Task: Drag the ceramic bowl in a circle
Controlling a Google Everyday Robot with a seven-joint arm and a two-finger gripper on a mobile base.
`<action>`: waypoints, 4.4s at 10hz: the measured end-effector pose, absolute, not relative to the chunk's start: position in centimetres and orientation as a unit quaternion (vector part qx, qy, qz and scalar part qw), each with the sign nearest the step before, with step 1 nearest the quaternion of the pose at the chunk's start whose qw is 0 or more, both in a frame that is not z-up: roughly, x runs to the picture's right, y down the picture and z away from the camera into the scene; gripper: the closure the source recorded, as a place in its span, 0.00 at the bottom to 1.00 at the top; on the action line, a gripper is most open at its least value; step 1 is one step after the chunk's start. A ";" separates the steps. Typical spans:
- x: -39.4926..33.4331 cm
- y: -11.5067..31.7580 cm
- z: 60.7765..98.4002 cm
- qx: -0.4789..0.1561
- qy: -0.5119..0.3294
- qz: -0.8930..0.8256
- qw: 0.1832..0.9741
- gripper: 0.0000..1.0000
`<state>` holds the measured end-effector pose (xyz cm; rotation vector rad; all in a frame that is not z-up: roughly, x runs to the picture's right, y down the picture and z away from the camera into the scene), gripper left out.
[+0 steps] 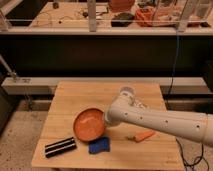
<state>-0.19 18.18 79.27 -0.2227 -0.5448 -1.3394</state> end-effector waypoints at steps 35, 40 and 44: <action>-3.4 16.3 79.4 -0.072 -0.271 -0.639 0.716 0.99; -12.2 14.5 81.7 -0.044 -0.316 -0.706 0.633 0.99; -11.6 11.0 86.0 -0.049 -0.309 -0.695 0.647 0.99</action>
